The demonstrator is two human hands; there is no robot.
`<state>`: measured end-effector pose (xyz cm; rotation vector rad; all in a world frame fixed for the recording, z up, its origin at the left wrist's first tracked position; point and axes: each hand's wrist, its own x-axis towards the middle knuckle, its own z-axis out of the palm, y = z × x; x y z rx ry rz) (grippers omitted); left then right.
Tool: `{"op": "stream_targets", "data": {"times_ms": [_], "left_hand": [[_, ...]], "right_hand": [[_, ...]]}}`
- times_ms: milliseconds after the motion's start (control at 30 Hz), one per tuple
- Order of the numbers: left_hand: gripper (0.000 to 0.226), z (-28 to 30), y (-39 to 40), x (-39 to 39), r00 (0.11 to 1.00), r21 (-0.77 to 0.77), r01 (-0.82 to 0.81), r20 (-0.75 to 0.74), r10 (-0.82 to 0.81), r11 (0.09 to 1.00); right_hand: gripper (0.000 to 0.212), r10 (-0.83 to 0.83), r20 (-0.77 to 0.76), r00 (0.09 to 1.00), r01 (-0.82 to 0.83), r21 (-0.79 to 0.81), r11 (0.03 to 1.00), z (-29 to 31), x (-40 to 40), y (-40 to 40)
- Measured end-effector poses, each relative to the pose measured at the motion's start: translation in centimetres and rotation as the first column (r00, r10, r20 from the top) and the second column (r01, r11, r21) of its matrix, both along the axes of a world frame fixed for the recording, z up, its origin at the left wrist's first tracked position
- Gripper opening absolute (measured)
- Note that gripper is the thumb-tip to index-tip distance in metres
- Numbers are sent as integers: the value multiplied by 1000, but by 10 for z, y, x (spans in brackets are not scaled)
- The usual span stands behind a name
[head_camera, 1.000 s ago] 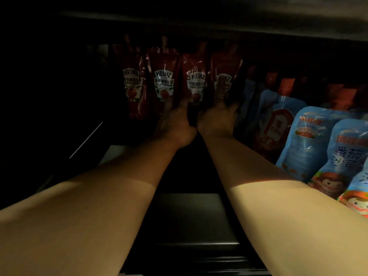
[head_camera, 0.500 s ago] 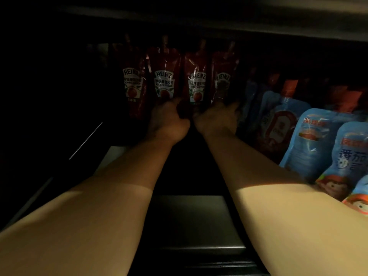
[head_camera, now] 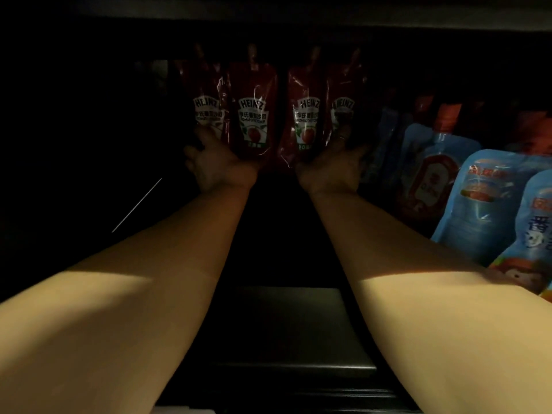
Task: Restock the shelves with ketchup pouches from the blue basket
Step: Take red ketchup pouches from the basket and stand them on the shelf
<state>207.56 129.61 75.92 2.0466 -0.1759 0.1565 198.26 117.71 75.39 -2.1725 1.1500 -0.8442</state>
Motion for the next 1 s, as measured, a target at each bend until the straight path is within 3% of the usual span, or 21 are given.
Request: {"op": "stream_targets", "data": {"times_ms": [233, 833, 1000], "left_hand": [[131, -5, -2, 3, 997, 20, 13, 74, -14, 1000], [143, -6, -10, 6, 995, 177, -68, 86, 54, 982], [127, -5, 6, -10, 997, 61, 24, 77, -29, 998]], "right_hand": [[135, 25, 18, 1000, -25, -6, 1000, -1, -1, 3], [136, 44, 42, 998, -45, 36, 998, -1, 4, -4], [132, 55, 78, 995, -56, 2, 998, -2, -5, -1]]}}
